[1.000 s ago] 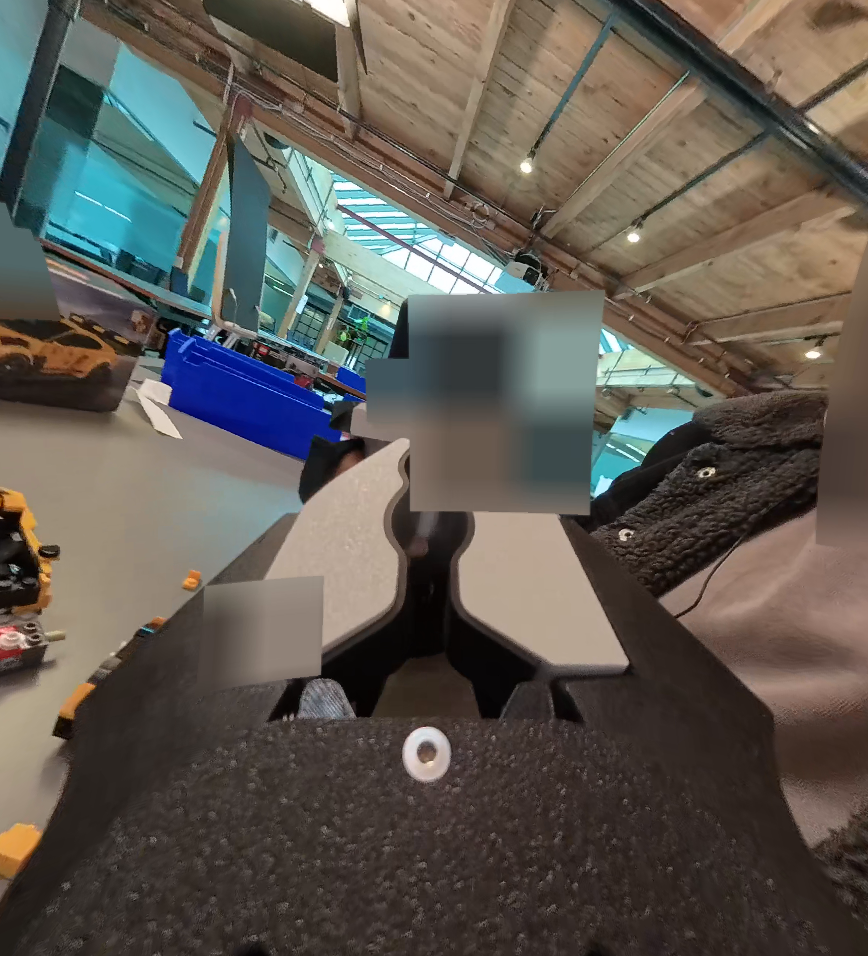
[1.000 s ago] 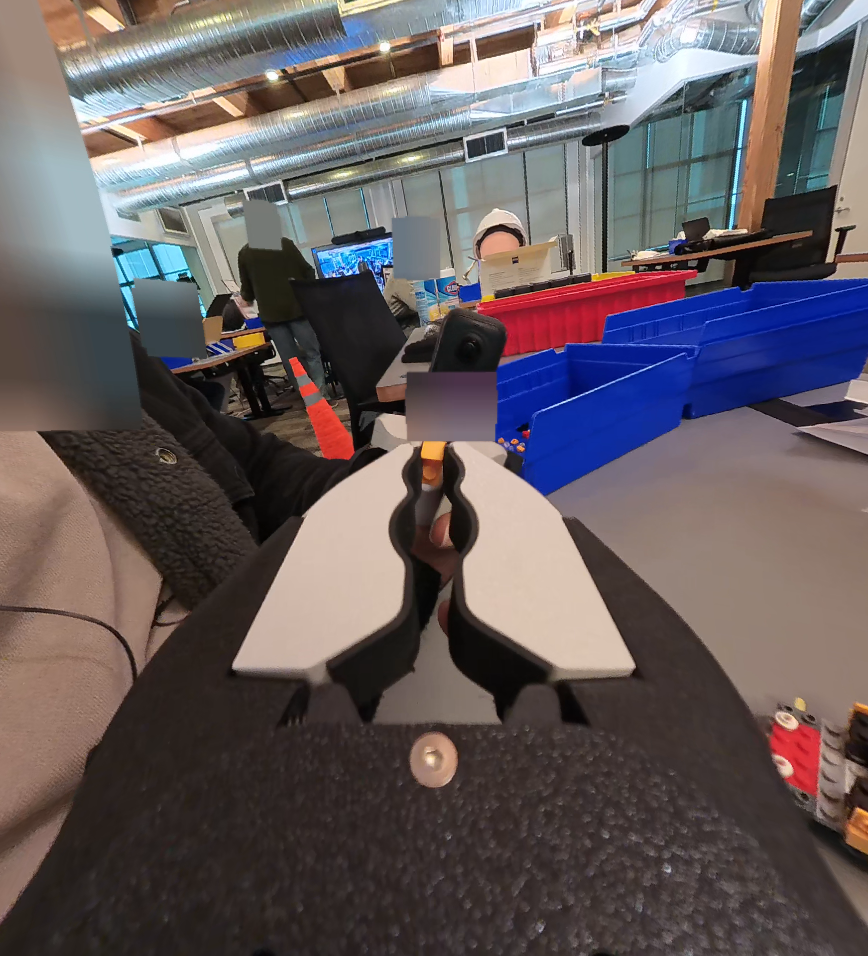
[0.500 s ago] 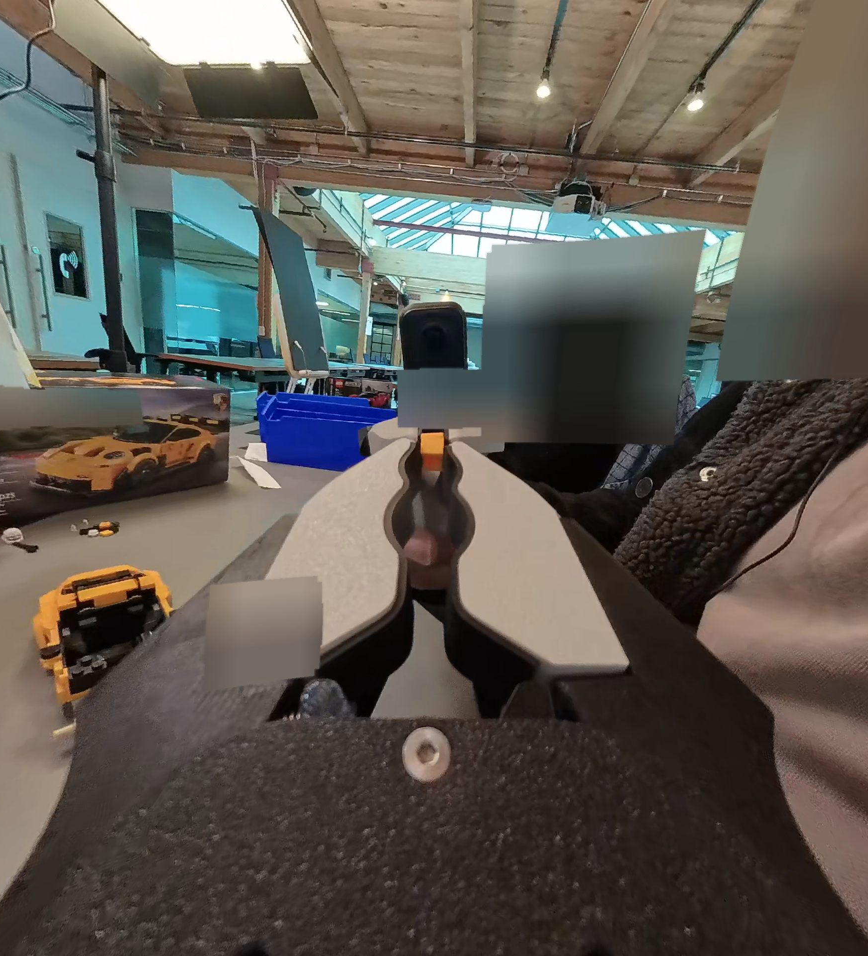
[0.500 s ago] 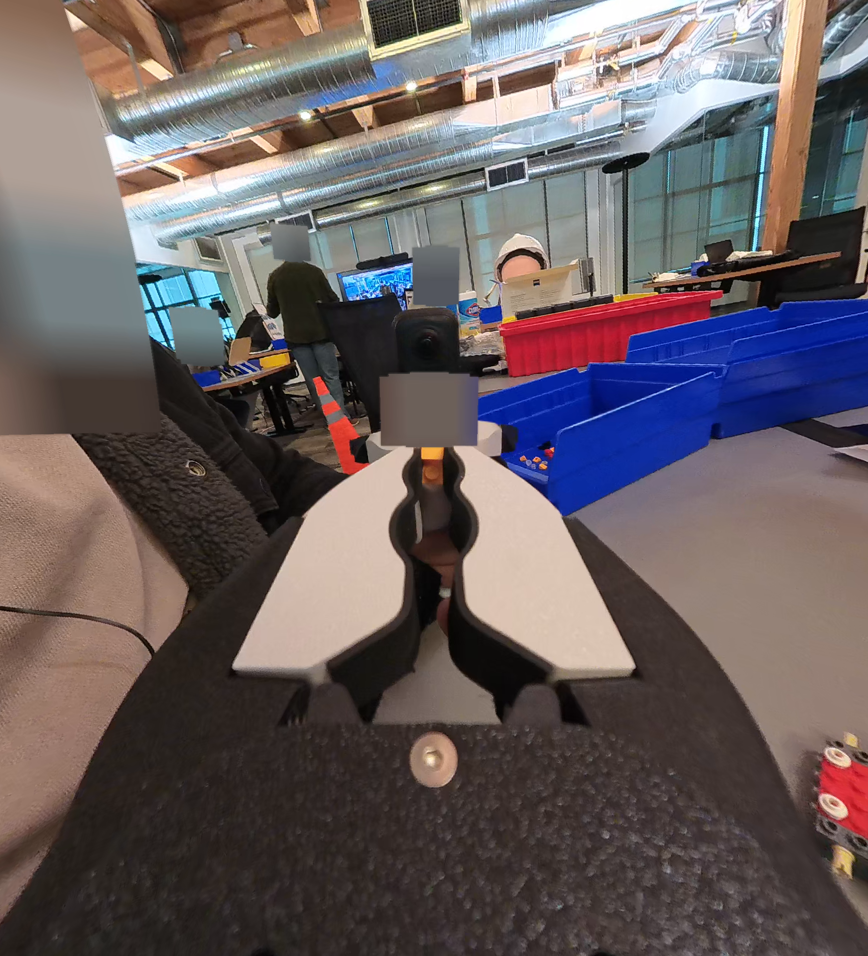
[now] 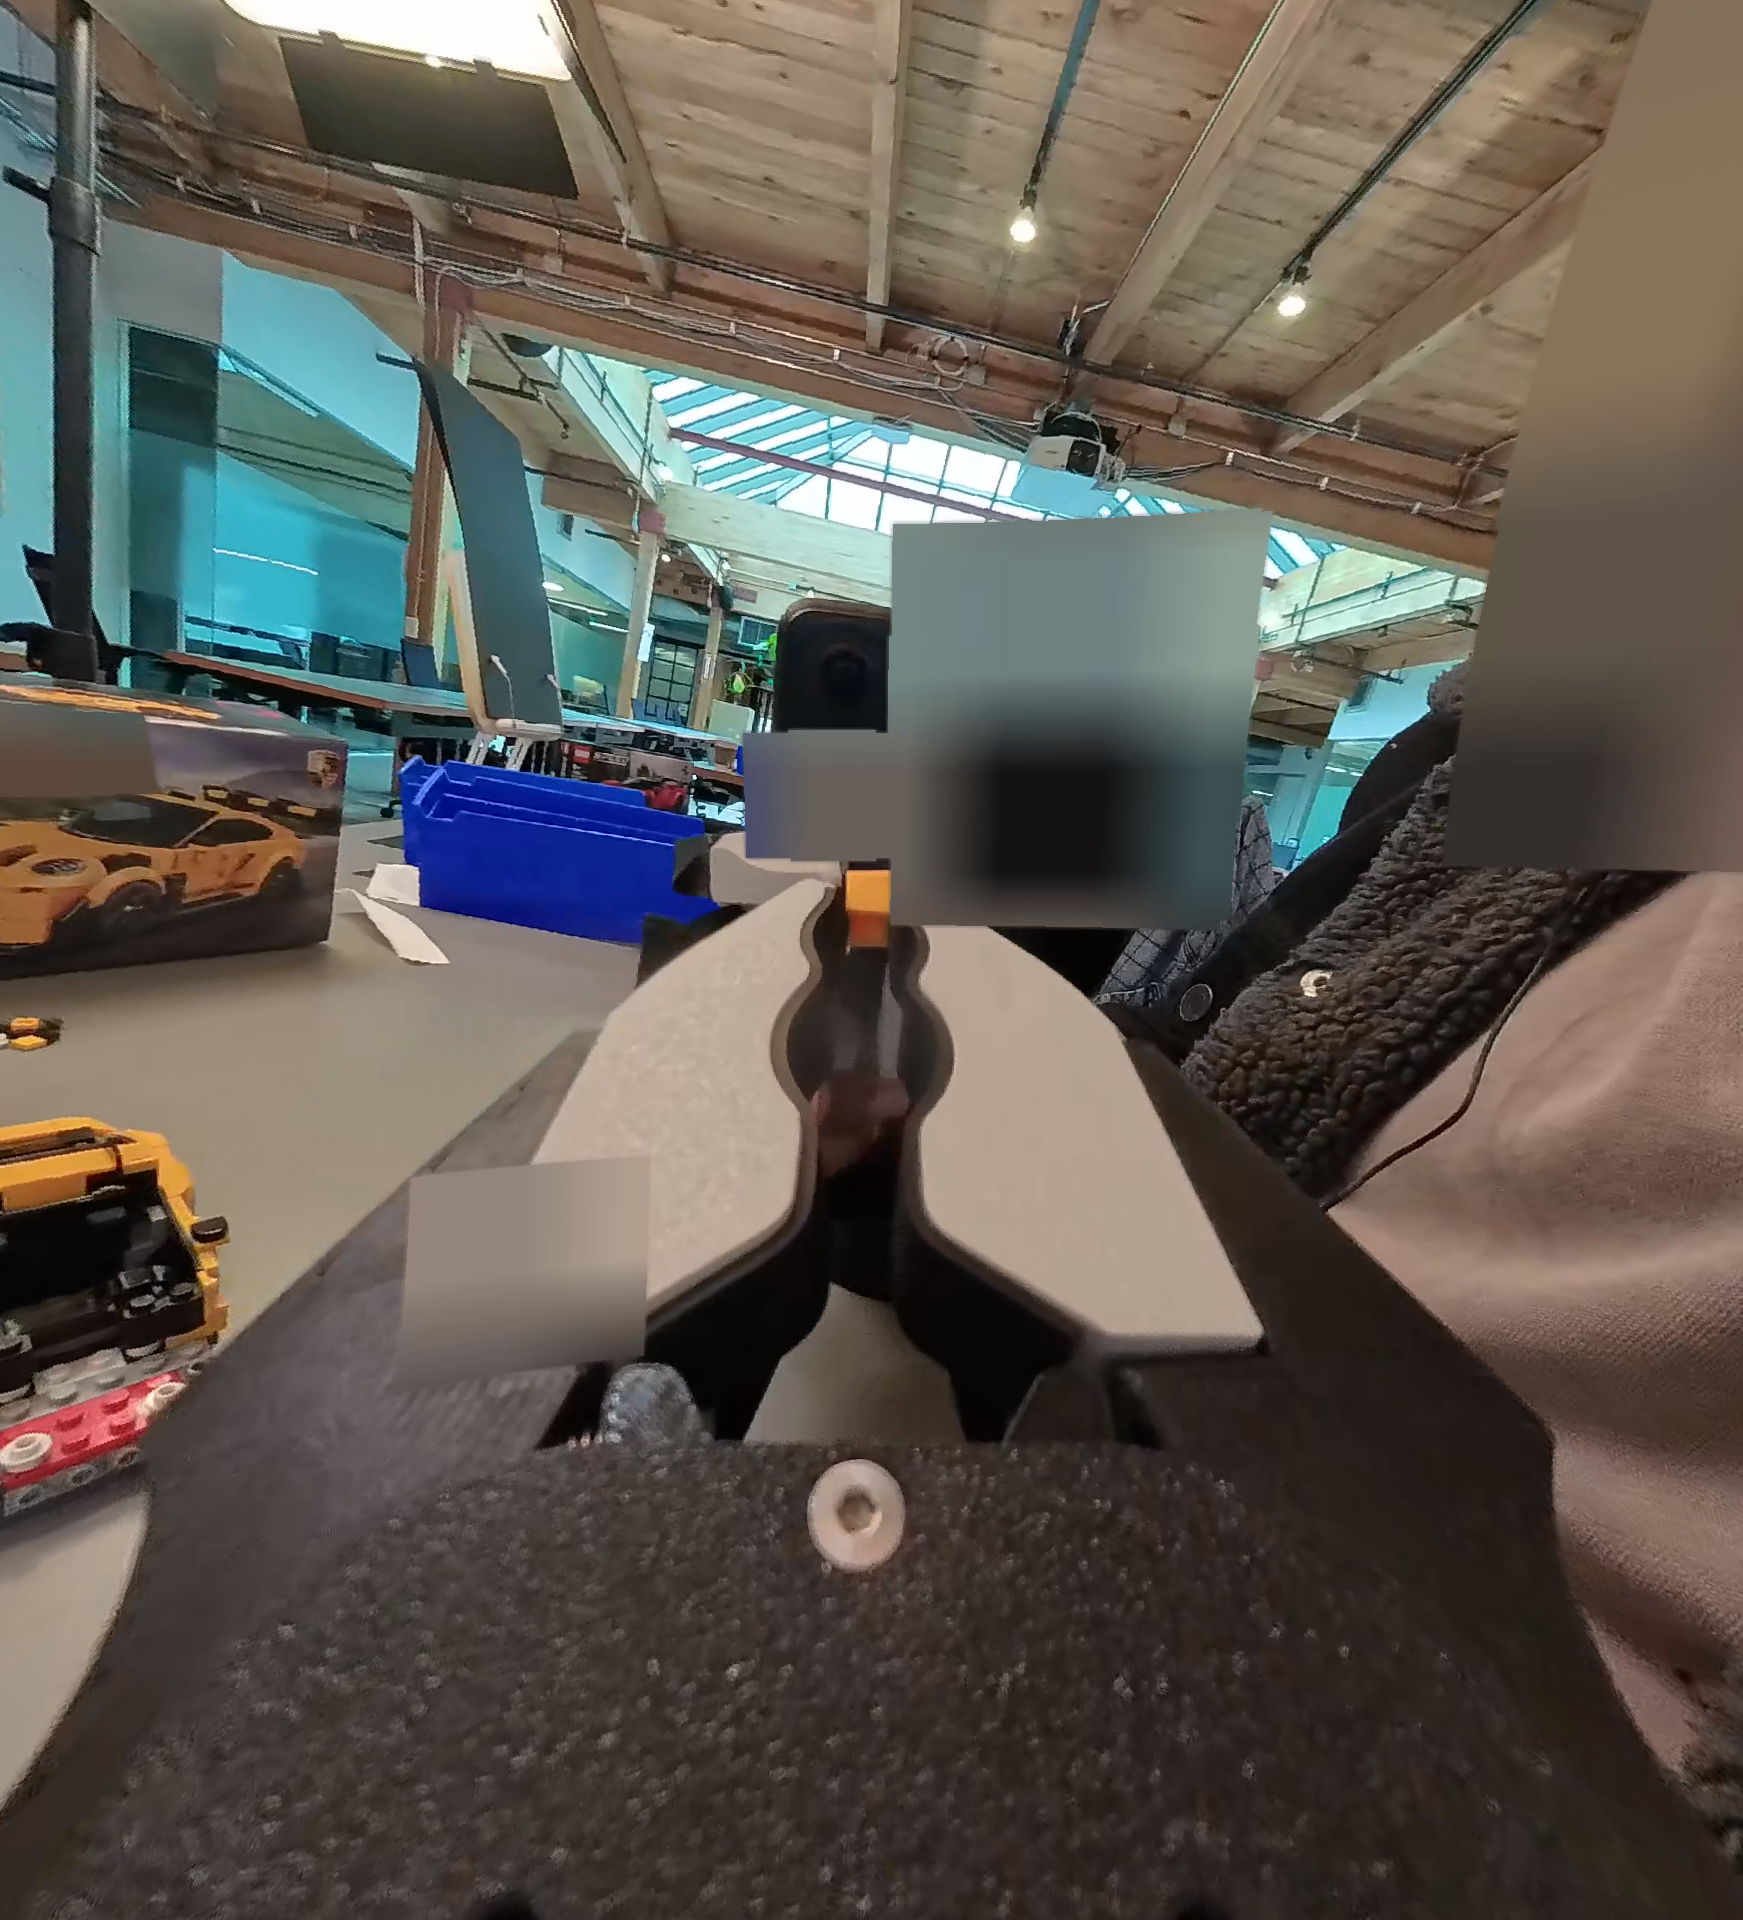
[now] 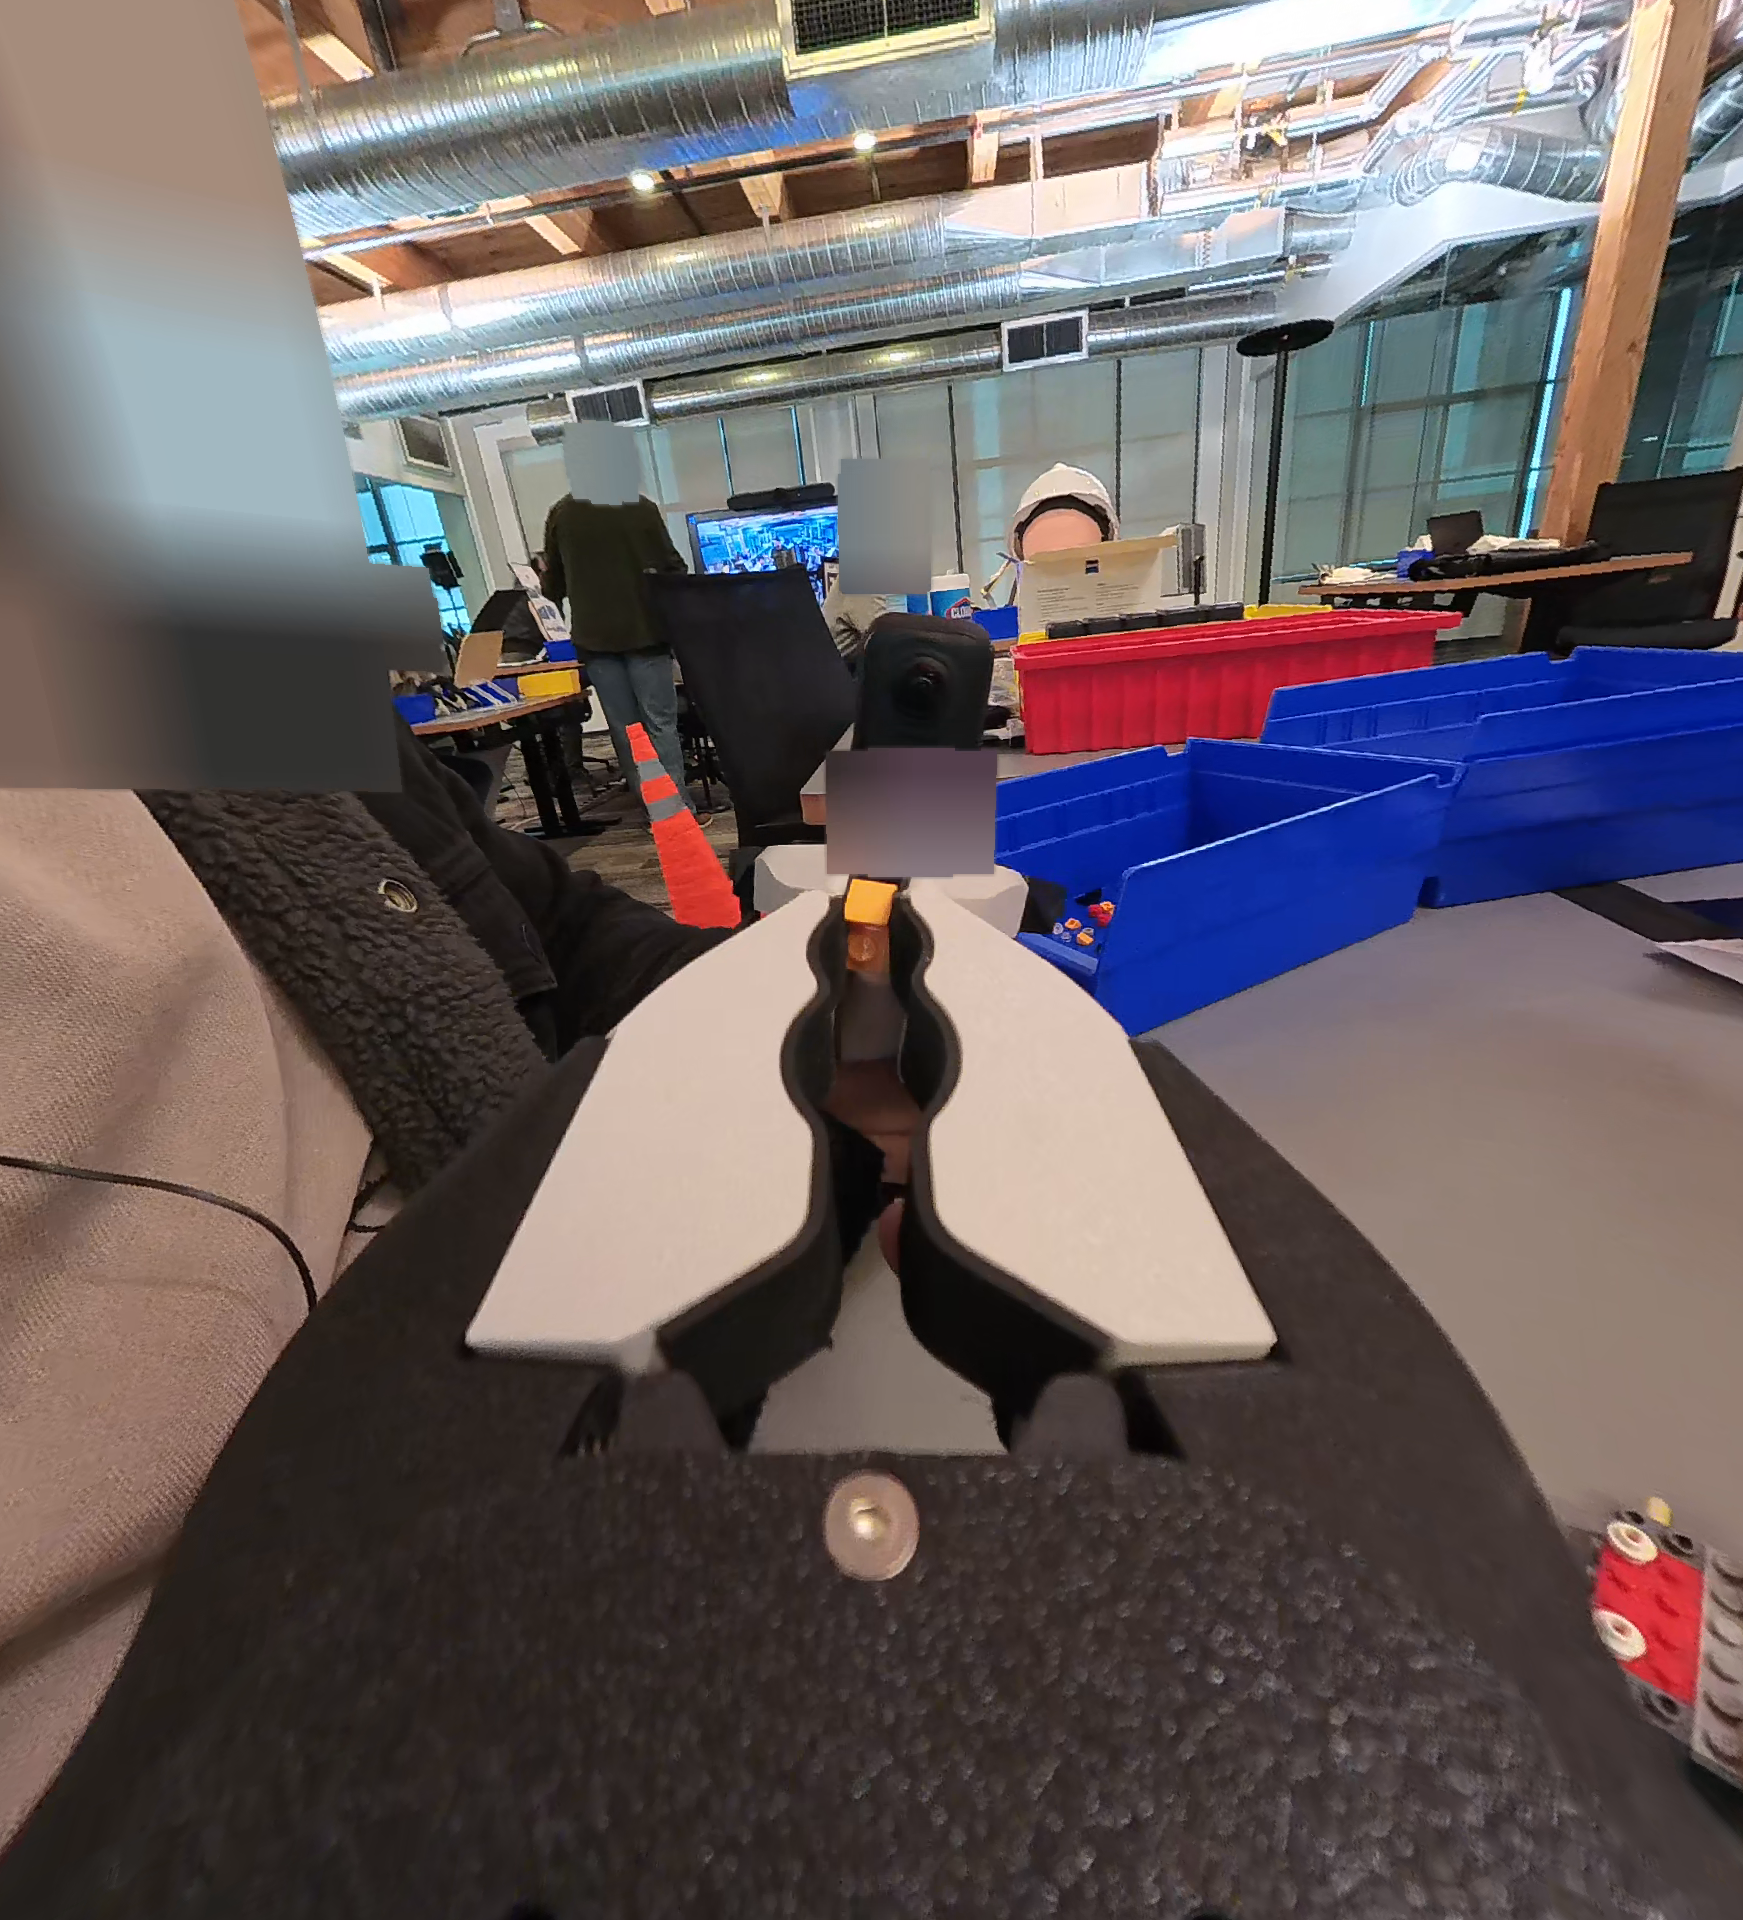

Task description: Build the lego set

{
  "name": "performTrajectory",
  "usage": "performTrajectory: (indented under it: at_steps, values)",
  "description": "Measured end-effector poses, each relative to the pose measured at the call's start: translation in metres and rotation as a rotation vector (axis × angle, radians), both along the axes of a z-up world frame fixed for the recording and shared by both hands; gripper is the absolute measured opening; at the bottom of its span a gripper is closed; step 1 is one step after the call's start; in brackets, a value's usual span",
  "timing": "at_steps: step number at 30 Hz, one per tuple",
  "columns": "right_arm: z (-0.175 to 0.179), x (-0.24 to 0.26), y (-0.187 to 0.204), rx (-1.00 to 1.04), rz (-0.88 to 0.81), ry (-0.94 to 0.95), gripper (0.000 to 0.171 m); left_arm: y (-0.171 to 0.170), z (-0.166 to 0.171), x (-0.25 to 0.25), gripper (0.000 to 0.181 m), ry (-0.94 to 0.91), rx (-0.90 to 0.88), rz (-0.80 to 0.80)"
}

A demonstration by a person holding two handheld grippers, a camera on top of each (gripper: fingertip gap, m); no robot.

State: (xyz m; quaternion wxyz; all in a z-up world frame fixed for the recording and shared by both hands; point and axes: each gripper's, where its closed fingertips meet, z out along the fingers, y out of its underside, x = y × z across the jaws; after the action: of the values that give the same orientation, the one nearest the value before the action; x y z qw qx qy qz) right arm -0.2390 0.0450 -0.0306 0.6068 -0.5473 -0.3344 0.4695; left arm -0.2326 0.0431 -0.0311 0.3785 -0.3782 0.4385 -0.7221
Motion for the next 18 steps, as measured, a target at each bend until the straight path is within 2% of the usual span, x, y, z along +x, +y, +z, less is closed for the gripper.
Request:
performTrajectory:
  at_steps: [18]
  values:
    - [-0.0013, -0.0001, -0.0040, 0.013, 0.016, -0.011, 0.009, -0.0044, -0.0017, -0.0004, 0.010, 0.015, -0.044, -0.067]
